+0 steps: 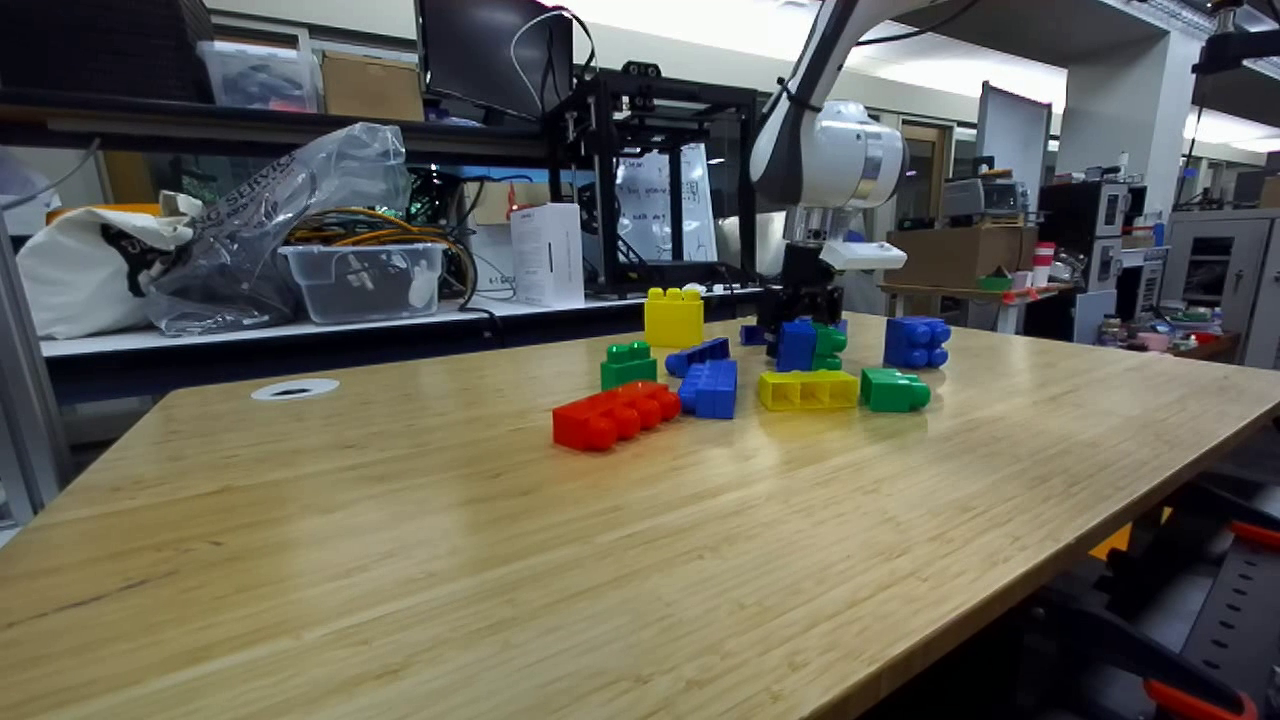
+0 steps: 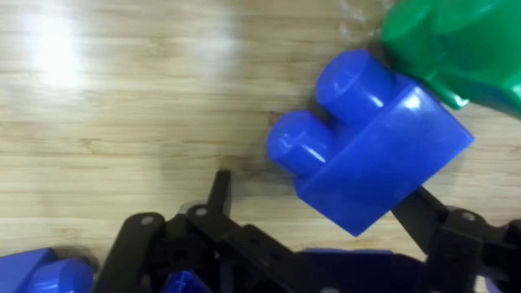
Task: Separate the blue and green building blocks that are stacked together
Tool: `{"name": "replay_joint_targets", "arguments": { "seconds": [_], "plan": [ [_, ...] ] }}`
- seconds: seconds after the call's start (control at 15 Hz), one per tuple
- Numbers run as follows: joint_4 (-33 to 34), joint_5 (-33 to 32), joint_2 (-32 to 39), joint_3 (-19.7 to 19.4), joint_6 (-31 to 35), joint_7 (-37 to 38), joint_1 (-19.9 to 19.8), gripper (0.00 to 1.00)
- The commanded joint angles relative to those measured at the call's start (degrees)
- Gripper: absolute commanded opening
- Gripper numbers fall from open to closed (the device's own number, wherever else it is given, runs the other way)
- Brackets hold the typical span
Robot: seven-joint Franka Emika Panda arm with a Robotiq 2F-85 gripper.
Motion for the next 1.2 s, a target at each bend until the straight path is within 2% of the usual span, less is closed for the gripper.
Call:
{"name": "replay_joint_targets", "arguments": {
  "seconds": [0.0, 0.07, 0.2, 0.73, 1.13],
  "plan": [
    [-0.61, -7.31, -4.31, 6.7, -9.93, 4.14, -5.37, 1.0],
    [1.29, -7.58, -1.04, 7.29, -4.85, 3.82, -7.23, 1.0],
    [0.82, -8.18, -2.95, 8.57, -8.51, 5.04, -6.94, 1.0],
    [-0.08, -7.7, -3.92, 9.02, -9.27, 4.7, -7.6, 1.0],
    [4.84, -13.4, -8.65, 8.08, -12.38, 6.55, -7.39, 1.0]
  ]
}}
